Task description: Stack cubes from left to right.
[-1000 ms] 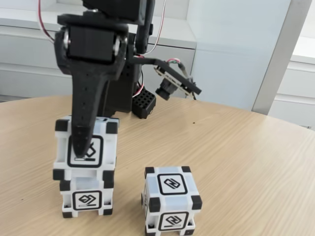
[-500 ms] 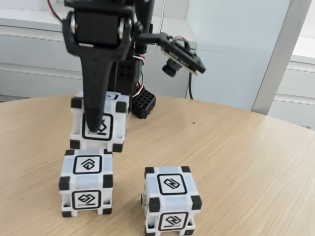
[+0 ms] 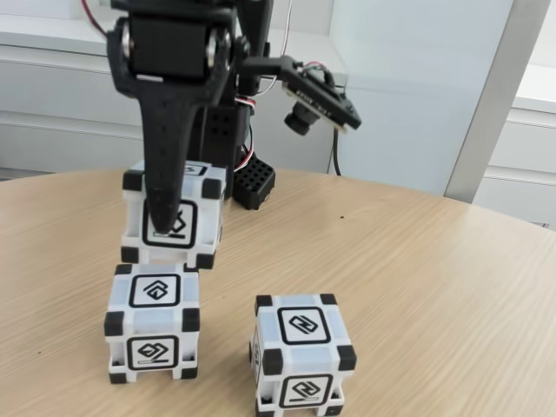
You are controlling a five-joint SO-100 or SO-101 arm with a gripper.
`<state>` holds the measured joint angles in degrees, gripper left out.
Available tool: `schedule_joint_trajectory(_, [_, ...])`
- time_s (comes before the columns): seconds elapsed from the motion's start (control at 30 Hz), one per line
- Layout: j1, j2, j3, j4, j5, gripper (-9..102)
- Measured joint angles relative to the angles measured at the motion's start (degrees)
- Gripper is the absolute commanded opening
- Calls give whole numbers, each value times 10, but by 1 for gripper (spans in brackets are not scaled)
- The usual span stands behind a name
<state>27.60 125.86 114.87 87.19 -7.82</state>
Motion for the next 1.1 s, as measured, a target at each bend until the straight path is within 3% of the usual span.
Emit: schedule_joint_trajectory(1.1, [0, -55, -7, -4, 7, 0])
